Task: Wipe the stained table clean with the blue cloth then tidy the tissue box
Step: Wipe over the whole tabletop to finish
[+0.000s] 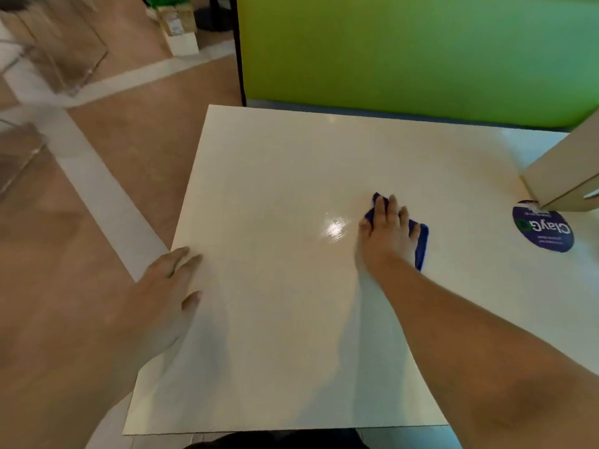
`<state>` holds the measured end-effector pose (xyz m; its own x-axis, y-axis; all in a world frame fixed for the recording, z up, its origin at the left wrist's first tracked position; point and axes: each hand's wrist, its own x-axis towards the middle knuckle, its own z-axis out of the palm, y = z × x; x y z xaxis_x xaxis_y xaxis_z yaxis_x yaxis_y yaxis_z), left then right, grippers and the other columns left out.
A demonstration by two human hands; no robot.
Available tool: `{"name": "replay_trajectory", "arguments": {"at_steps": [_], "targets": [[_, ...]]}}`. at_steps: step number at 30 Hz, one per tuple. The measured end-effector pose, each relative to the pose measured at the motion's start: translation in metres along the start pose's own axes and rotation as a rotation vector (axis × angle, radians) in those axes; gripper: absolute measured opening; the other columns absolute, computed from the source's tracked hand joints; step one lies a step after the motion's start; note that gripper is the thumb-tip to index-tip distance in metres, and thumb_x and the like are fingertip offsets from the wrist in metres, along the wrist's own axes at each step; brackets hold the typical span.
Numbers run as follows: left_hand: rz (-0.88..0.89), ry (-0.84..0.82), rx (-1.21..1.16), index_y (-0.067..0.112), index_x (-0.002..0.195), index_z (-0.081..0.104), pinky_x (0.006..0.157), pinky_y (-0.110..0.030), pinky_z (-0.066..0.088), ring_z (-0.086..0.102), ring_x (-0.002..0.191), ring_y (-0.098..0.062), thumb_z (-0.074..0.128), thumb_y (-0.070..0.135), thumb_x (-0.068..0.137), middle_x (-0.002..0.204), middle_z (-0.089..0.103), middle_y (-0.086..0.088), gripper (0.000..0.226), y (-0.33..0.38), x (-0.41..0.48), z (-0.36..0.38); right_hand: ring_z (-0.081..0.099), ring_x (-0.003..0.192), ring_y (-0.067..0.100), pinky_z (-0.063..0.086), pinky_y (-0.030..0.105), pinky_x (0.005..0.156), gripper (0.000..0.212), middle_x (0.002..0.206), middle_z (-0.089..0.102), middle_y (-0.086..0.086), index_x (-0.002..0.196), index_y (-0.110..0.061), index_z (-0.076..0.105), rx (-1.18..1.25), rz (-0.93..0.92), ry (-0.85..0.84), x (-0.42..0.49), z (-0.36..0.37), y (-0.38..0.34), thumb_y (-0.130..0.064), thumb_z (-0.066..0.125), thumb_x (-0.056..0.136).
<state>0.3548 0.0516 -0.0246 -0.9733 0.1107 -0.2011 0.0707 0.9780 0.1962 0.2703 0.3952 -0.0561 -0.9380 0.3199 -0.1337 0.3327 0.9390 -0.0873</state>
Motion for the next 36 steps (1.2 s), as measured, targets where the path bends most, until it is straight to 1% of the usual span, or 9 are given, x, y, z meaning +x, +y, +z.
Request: {"name": "replay_trajectory", "arguments": {"at_steps": [5, 9, 12, 17, 19, 25, 30, 33, 36], "targets": [[-0.039, 0.038, -0.072, 0.016, 0.140, 0.042, 0.109, -0.035, 0.028, 0.036, 0.135, -0.026, 0.055, 0.025, 0.090, 0.150, 0.035, 0.001, 0.053, -0.006, -0.004, -0.002, -0.006, 0.147, 0.025, -0.007, 0.048, 0.117, 0.058, 0.160, -0.010, -0.002, 0.152, -0.025, -0.002, -0.039, -0.708, -0.125, -0.083, 0.017, -0.114, -0.042, 0.018, 0.101], [-0.091, 0.091, -0.177, 0.010, 0.131, 0.053, 0.103, -0.043, 0.038, 0.049, 0.121, -0.034, 0.063, 0.014, 0.085, 0.138, 0.050, -0.007, 0.047, -0.018, -0.007, -0.003, -0.006, 0.147, 0.020, -0.011, 0.043, 0.116, 0.057, 0.160, -0.005, -0.006, 0.152, -0.028, 0.001, -0.060, -1.203, -0.291, -0.137, 0.023, -0.124, -0.043, 0.022, 0.101], [-0.090, 0.147, -0.186, 0.009, 0.127, 0.057, 0.100, -0.036, 0.036, 0.051, 0.121, -0.031, 0.063, 0.011, 0.086, 0.135, 0.053, -0.005, 0.042, -0.026, -0.014, -0.011, 0.005, 0.147, 0.018, 0.000, 0.044, 0.117, 0.060, 0.160, 0.004, -0.007, 0.152, -0.029, 0.010, -0.028, -1.116, -0.190, -0.085, 0.022, -0.109, -0.047, 0.014, 0.095], [-0.123, 0.179, -0.210, 0.016, 0.129, 0.056, 0.099, -0.044, 0.043, 0.053, 0.118, -0.028, 0.055, 0.022, 0.091, 0.137, 0.051, -0.002, 0.038, -0.051, -0.024, -0.015, 0.001, 0.147, 0.020, 0.004, 0.045, 0.118, 0.056, 0.161, -0.001, -0.004, 0.153, -0.024, 0.005, -0.036, -0.427, -0.048, 0.014, 0.011, -0.092, -0.041, 0.020, 0.101], [-0.167, 0.166, -0.268, 0.018, 0.130, 0.054, 0.097, -0.047, 0.045, 0.055, 0.109, -0.031, 0.056, 0.020, 0.090, 0.137, 0.049, -0.002, 0.040, -0.061, -0.025, -0.015, -0.002, 0.147, 0.022, 0.003, 0.047, 0.118, 0.057, 0.161, -0.007, -0.003, 0.153, -0.022, 0.000, -0.072, -0.338, -0.041, 0.012, 0.011, -0.112, -0.040, 0.017, 0.101], [-0.218, 0.210, -0.308, 0.017, 0.129, 0.053, 0.107, -0.037, 0.035, 0.045, 0.124, -0.024, 0.053, 0.021, 0.092, 0.139, 0.047, -0.001, 0.038, -0.078, -0.028, -0.018, -0.003, 0.147, 0.025, -0.004, 0.049, 0.116, 0.057, 0.161, -0.007, -0.003, 0.153, -0.025, 0.001, -0.051, -0.939, -0.171, -0.107, 0.030, -0.196, -0.041, 0.019, 0.101], [-0.244, 0.208, -0.289, 0.017, 0.133, 0.049, 0.110, -0.035, 0.029, 0.038, 0.131, -0.022, 0.048, 0.023, 0.094, 0.142, 0.043, 0.000, 0.039, -0.072, -0.022, -0.025, 0.006, 0.146, 0.025, 0.001, 0.048, 0.117, 0.053, 0.160, 0.009, -0.004, 0.152, -0.027, 0.014, -0.114, -1.457, -0.305, -0.200, 0.038, -0.169, -0.040, 0.027, 0.102], [-0.213, 0.172, -0.289, 0.021, 0.135, 0.047, 0.110, -0.041, 0.033, 0.039, 0.130, -0.022, 0.043, 0.031, 0.095, 0.142, 0.042, 0.003, 0.041, -0.068, -0.017, -0.028, 0.002, 0.147, 0.020, -0.003, 0.044, 0.118, 0.054, 0.161, 0.003, -0.007, 0.152, -0.028, 0.011, -0.044, -1.352, -0.287, -0.189, 0.035, -0.122, -0.040, 0.028, 0.102], [-0.171, 0.140, -0.216, 0.026, 0.134, 0.046, 0.107, -0.048, 0.036, 0.043, 0.128, -0.026, 0.034, 0.046, 0.092, 0.141, 0.044, 0.004, 0.048, -0.060, -0.004, -0.032, 0.000, 0.147, 0.014, 0.002, 0.046, 0.119, 0.055, 0.159, -0.003, -0.011, 0.152, -0.032, 0.006, 0.000, -1.014, -0.196, -0.158, 0.028, -0.063, -0.042, 0.022, 0.100]]}}
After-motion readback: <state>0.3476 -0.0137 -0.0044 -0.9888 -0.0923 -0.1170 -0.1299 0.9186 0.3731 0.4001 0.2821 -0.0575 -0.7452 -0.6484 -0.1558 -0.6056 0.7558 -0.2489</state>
